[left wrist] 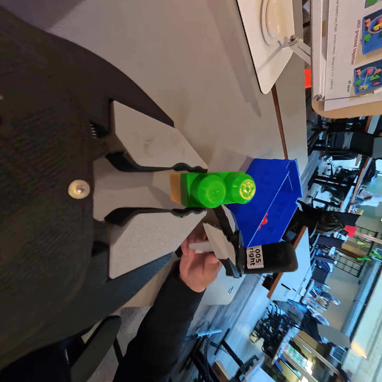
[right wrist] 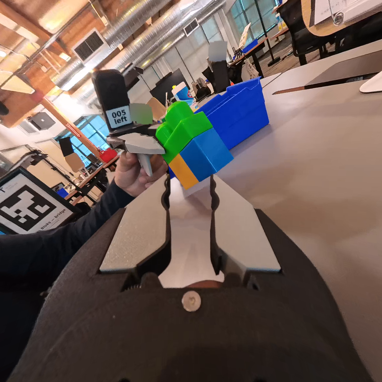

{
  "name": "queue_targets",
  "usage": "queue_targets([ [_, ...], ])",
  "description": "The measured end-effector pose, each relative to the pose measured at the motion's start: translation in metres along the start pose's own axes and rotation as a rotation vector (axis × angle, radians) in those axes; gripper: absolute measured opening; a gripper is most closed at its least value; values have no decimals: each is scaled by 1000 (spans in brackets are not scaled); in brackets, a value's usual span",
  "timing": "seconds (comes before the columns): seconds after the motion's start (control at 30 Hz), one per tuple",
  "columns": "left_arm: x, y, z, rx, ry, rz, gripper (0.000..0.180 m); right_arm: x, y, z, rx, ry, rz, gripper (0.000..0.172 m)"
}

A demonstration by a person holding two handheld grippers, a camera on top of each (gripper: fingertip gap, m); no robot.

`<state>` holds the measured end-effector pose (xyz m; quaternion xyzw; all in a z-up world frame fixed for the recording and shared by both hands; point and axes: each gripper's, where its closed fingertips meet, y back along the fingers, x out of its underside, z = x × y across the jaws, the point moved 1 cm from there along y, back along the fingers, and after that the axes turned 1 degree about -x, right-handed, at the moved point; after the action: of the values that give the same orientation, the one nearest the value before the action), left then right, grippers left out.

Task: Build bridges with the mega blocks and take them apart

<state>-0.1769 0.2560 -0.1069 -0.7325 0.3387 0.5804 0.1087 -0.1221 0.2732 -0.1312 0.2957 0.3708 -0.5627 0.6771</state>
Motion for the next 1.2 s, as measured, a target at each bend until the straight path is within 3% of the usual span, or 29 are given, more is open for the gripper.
queue_targets([
  [0.13,-7,3,6,20,12,-70,32,4,1,-15,119,47,29,37],
  [0.3,7,-4,-4,85,9,-70,32,-5,-2,-2,9,-2,-46,38],
  [0.4,6,-1,-14,168,45,-83,31,-14,5,5,-61,-14,-108,12],
  [0.5,20,-9,-17,186,43,-11,31,-23,9,14,-132,-60,-164,7],
  [0.6,38,-19,-20,190,19,78,31,-18,10,19,-136,11,-115,2],
  [0.83,50,-24,-19,246,93,113,39,0,6,27,-122,143,21,0],
  [1.03,48,-19,-22,230,-6,106,35,8,4,29,-154,141,70,0],
  [1.2,49,-16,-23,178,-176,111,35,13,5,34,-209,77,97,2],
])
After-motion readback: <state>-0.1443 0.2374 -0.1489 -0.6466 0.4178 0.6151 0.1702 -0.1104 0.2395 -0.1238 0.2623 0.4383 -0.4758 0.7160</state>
